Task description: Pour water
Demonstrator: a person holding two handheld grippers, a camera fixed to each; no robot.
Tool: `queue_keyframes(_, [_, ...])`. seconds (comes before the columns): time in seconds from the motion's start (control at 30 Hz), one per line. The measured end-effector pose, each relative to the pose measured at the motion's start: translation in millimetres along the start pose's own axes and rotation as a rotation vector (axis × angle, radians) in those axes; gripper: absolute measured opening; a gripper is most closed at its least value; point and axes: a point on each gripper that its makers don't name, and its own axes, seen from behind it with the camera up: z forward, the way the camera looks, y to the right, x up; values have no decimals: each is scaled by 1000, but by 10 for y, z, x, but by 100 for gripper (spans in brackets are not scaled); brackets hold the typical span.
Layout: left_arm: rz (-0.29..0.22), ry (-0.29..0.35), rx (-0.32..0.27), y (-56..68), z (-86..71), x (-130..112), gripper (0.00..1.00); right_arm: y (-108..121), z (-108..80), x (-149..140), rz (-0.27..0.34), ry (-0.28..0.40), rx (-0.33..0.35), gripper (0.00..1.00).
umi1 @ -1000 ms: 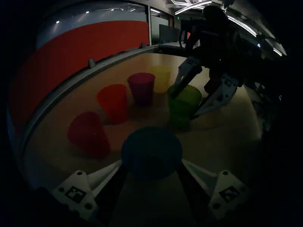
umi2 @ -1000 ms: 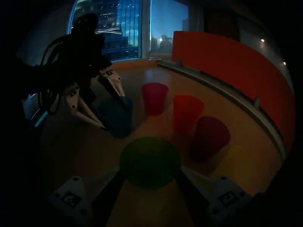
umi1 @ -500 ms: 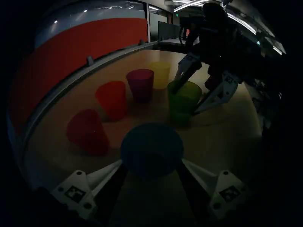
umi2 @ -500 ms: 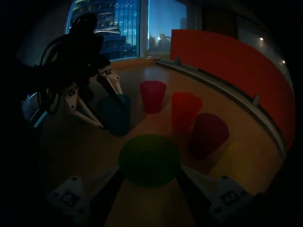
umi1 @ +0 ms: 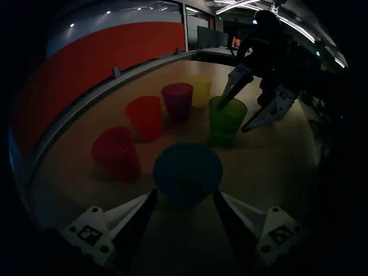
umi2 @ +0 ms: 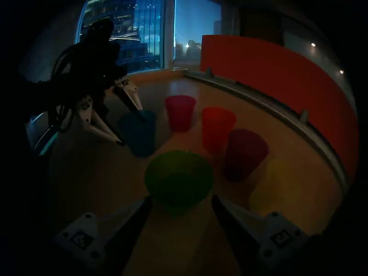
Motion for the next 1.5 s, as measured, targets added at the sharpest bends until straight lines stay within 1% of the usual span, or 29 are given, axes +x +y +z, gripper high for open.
queue_keyframes(0.2, [-8, 2, 27, 11, -142, -65, 90, 3, -157, -60, 18, 13, -30, 97])
queue_keyframes(0.47, [-61, 30, 73, 13, -369, -133, 89, 19, -399, -106, 44, 43, -81, 97])
queue_keyframes(0.67, [-103, 67, 111, 11, -545, -164, 89, 29, -543, -90, 64, 74, -117, 98])
queue_keyframes(0.8, [-147, 112, 150, -22, -651, -130, 90, 48, -631, -31, 77, 108, -152, 98])
queue_keyframes(0.87, [-169, 144, 170, -31, -705, -106, 90, 65, -673, -3, 87, 131, -174, 98])
queue_keyframes(1.07, [-224, 213, 229, -78, -819, -78, 90, 153, -801, 75, 131, 191, -240, 99])
queue_keyframes(1.2, [-249, 259, 277, -153, -905, -39, 90, 234, -914, 156, 150, 237, -297, 99])
queue_keyframes(1.3, [-266, 295, 324, -219, -983, 5, 90, 312, -998, 232, 162, 276, -347, 99])
queue_keyframes(1.5, [-292, 367, 390, -288, -1129, 118, 90, 489, -1168, 371, 204, 352, -441, 99])
